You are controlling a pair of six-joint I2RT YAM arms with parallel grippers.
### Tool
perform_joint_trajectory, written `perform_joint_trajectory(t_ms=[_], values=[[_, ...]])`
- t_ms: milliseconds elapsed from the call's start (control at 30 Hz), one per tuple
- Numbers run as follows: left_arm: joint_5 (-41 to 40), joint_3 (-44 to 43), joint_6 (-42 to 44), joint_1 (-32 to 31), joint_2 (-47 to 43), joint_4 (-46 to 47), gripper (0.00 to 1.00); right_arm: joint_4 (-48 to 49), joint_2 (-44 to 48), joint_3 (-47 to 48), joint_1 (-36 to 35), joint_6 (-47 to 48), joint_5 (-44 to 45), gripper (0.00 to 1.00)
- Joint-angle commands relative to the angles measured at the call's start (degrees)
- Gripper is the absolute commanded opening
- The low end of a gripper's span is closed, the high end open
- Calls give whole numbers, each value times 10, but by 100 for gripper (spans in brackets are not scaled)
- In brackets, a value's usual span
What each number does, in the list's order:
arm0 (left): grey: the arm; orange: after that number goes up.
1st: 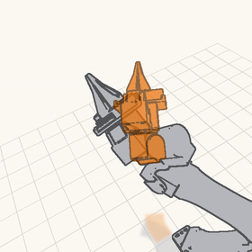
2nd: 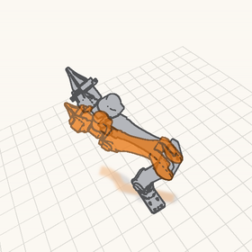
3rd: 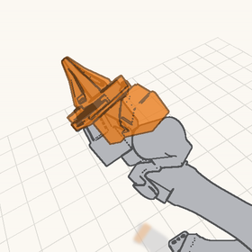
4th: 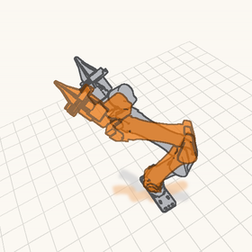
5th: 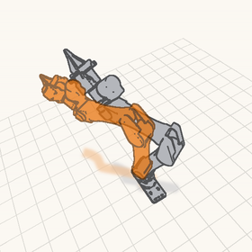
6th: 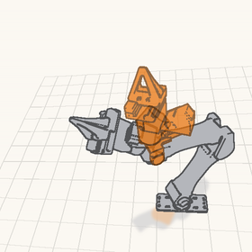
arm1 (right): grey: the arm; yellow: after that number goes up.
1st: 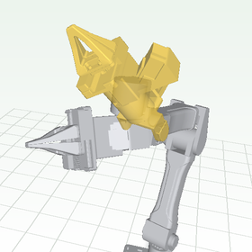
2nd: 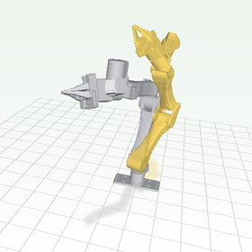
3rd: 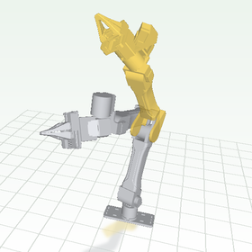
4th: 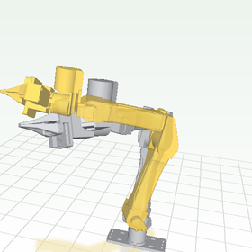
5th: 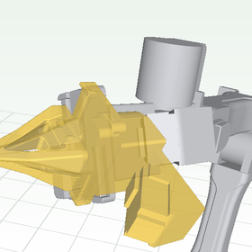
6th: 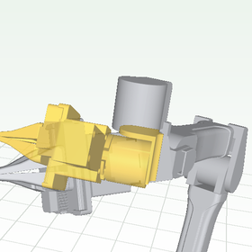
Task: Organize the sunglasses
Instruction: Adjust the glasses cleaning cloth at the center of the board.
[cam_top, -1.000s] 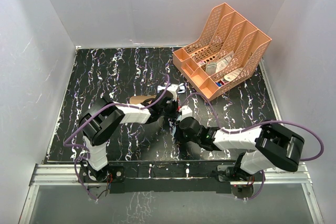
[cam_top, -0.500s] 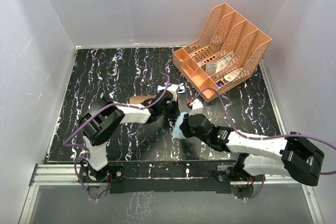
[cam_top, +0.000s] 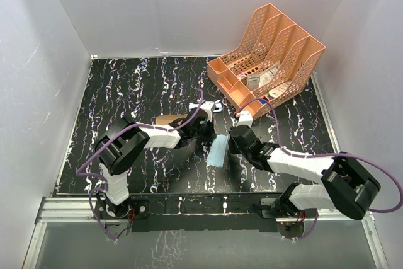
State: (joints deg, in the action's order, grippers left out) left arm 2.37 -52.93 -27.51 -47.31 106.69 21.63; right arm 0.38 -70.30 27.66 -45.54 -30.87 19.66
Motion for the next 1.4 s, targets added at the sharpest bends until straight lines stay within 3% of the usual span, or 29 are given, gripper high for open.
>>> perform_joint_trajectory(t_ms=[0, 67, 167, 433, 567, 700, 1367], values=[[-12, 6, 12, 2, -1, -55, 0, 50, -29, 30, 12, 19, -12, 4], [-18, 5, 15, 1, -9, -60, 0, 56, -41, 31, 14, 20, -17, 4], [-29, -4, 26, -3, -21, -76, 14, 62, -47, 30, 15, 20, -21, 4], [-64, -3, 37, -10, -57, -100, 20, 65, -50, 29, 18, 24, -24, 4], [-78, 9, 37, -9, -78, -100, 15, 65, -50, 29, 19, 24, -24, 4], [-86, 16, 36, -9, -94, -102, 0, 66, -51, 31, 20, 25, -25, 4], [-69, 39, 22, -9, -73, -70, 0, 79, -92, 69, 20, 35, -54, 5]])
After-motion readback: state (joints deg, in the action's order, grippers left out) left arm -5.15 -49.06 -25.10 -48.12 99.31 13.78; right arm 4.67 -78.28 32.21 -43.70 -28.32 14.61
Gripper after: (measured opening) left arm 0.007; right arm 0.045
